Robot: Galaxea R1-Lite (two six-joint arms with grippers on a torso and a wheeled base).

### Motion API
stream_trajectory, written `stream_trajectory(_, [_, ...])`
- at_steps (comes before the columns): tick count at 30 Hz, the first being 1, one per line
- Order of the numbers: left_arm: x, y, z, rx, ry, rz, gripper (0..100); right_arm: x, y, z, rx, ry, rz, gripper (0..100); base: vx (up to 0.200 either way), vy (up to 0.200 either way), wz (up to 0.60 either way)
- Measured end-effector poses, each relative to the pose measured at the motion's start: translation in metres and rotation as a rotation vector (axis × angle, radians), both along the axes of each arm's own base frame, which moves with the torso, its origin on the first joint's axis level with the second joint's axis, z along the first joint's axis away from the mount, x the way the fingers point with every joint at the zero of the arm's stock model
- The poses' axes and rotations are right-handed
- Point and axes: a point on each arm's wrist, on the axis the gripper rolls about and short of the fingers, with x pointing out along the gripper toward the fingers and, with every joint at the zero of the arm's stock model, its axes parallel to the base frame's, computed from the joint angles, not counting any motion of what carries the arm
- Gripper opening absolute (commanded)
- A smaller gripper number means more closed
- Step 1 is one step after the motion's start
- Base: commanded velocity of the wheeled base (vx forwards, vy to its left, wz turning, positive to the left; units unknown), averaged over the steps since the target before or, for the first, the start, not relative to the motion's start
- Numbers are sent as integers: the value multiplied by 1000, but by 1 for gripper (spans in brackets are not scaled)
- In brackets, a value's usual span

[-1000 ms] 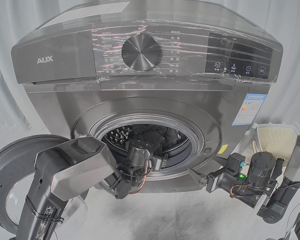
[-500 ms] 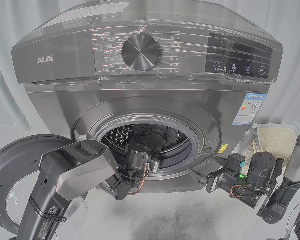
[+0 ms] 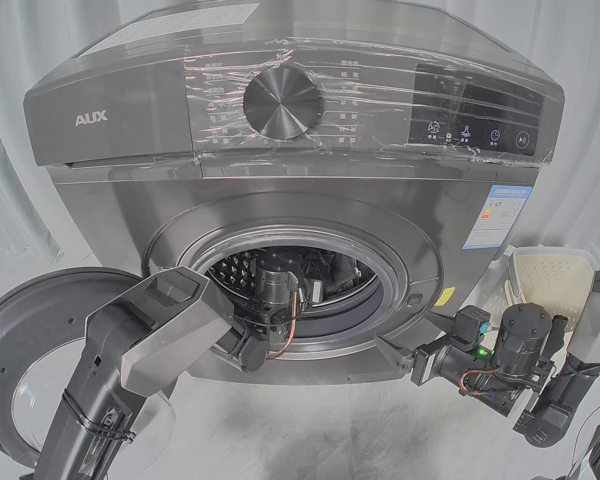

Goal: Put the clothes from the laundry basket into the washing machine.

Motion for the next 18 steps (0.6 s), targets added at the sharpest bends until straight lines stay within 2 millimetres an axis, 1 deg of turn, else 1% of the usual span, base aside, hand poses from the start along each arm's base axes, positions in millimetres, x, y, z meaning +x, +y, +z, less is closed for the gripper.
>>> stream_trajectory(4, [14, -3, 11, -46, -67, 26, 0, 0, 0, 0, 0, 0, 0, 100, 0, 0, 0])
stream_trajectory(8, [26, -3, 15, -76, -111, 48, 0, 0, 0, 0, 0, -1, 0, 100, 0, 0, 0])
stream_trajectory(12, [33, 0, 12, -89, -121, 64, 0, 0, 0, 0, 0, -1, 2, 100, 0, 0, 0])
stream_trajectory(18, [37, 3, 5, -86, -115, 73, 0, 0, 0, 0, 1, -1, 2, 100, 0, 0, 0])
